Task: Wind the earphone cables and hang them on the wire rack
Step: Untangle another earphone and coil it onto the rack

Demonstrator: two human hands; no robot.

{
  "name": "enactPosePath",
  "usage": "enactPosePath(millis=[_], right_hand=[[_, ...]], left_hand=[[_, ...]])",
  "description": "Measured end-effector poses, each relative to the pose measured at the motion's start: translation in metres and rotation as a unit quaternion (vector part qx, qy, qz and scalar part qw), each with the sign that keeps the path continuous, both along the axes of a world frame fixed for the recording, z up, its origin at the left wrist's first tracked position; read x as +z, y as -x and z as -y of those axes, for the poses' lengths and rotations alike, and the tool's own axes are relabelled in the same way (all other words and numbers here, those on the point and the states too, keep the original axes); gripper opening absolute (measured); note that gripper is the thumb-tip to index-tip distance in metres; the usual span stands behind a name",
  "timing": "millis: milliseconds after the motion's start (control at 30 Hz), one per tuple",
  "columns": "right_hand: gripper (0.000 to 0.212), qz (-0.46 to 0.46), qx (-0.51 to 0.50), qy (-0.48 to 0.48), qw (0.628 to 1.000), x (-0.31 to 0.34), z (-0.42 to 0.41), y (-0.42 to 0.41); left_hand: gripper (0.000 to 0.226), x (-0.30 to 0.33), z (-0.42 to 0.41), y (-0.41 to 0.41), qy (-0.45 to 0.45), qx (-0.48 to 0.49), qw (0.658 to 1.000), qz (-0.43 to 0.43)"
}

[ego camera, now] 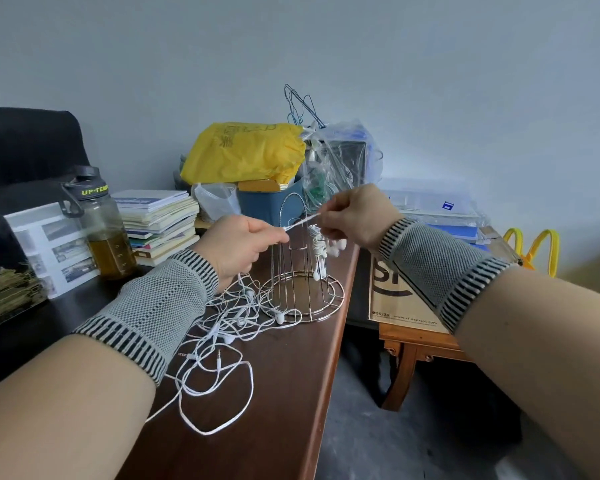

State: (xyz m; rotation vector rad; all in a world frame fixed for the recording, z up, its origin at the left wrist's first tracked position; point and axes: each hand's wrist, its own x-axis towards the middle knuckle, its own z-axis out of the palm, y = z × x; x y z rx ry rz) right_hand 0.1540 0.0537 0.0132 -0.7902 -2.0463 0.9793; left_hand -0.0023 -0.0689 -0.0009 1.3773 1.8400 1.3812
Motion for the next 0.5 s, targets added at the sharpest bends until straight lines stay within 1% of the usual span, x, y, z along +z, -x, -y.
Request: enactPosePath(millis=[67,167,267,367,500], right_hand=[[0.007,-0.027,-0.007,0.009,1.000,0.010,-0.003,0.013],[0.013,-0.006,-0.020,-0.009,1.000,0.016,-0.010,0.034],[0.014,0.029,-0.038,-0.021,0.999,0.013,-0.014,0.048],[0.012,0.064,-0.036,0.000,0.997,0.003,-0.016,0.055],[0.010,0.105,-0.010,0.028,0.994,-0.009,-0.019,0.057]], left_hand=[[0.013,-0.001,-0.003,0.002,-0.018,0.004,1.000,0.022],[0.014,-0.003,-0.002,0.002,-0.037,0.009,0.998,0.042],[0.015,-0.008,-0.003,0.005,-0.022,0.013,1.000,0.005],[0.020,-0.014,-0.003,0.006,0.015,0.002,0.999,-0.046],[0.023,-0.024,-0.006,0.008,0.044,-0.015,0.997,-0.059]])
